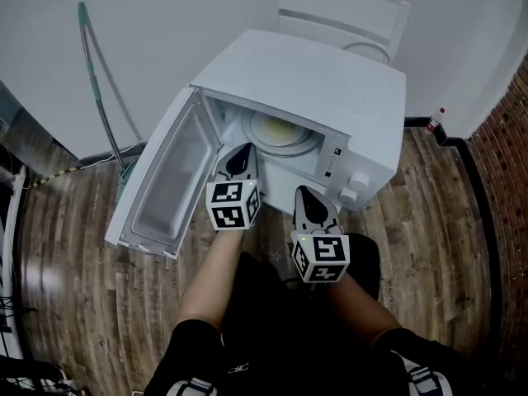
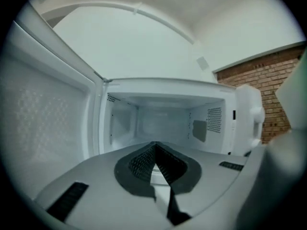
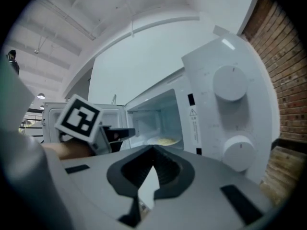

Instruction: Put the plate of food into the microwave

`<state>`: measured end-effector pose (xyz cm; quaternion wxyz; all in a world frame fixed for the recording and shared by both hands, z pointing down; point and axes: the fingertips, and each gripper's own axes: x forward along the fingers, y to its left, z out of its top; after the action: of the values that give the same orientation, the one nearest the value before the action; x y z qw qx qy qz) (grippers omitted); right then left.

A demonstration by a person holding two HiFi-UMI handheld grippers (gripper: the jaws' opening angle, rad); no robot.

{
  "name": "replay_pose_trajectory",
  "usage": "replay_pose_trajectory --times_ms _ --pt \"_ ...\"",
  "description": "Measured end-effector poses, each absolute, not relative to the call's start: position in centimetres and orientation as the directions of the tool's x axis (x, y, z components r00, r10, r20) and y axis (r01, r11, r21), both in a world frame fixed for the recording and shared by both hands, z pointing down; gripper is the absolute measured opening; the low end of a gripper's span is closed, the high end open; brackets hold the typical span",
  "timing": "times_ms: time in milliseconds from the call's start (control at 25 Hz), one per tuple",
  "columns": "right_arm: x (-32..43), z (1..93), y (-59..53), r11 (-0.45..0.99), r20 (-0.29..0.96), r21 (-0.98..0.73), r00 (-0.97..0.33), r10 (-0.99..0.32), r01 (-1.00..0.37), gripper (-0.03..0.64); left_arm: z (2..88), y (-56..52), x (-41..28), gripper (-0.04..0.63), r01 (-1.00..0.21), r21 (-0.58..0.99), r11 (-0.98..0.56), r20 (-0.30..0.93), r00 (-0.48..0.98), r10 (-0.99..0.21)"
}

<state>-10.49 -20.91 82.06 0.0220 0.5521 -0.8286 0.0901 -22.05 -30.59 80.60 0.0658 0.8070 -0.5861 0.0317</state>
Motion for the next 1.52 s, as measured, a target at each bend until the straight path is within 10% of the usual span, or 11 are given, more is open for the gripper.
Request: replay_pose_trajectory --times_ms 720,1520 --pt "-16.0 76.7 -24.3 0.586 0.031 -0.132 -0.594 -0.804 -0.799 0.009 77.2 -24.1 -22.3 -0.002 -0.964 0.167 -0.204 0.222 0.239 -0.945" --pt "-12.0 29.4 -17.1 0.451 0.095 -0.143 -0.466 -0.880 -0.881 0.009 30.6 -15.8 -21.6 -0.002 -0.946 0.209 -0.248 0.232 0.294 -0.927"
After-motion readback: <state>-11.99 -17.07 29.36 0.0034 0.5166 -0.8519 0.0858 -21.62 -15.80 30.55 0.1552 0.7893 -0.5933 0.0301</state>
